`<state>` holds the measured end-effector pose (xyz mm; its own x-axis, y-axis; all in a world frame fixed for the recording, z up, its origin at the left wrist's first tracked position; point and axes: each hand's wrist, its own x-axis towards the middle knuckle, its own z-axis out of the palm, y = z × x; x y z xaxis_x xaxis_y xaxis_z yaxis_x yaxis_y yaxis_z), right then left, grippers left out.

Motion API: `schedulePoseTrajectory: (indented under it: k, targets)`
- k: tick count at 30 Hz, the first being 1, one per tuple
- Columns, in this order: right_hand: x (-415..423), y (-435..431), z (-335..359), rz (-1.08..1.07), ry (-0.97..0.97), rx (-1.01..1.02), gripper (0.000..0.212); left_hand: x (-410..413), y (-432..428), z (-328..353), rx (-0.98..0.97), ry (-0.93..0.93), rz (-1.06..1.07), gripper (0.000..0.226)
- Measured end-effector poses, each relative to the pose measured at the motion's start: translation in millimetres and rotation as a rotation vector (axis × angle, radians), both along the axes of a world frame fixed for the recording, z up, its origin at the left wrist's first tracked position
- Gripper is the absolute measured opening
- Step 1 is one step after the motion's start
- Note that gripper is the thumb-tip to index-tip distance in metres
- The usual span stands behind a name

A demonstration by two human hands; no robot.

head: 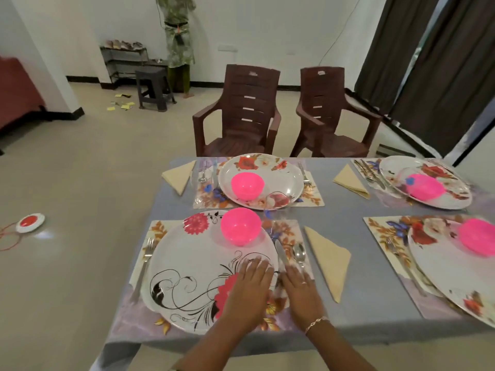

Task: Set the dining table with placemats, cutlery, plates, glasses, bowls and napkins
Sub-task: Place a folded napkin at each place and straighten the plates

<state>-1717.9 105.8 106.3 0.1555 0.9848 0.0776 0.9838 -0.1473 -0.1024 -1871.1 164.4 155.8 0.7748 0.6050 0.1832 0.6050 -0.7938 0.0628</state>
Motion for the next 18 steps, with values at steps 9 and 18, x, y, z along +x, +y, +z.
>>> schedulePoseTrajectory:
  k: [9, 18]
  targets:
    - [47, -14, -1, 0.037, 0.004, 0.101, 0.068, 52, -6, -12, 0.038, 0.265, -0.203, 0.063]
    - [56, -11, -2, 0.094, 0.008, 0.120, 0.069, 43, 6, -17, -0.077, 0.404, -0.305, 0.067]
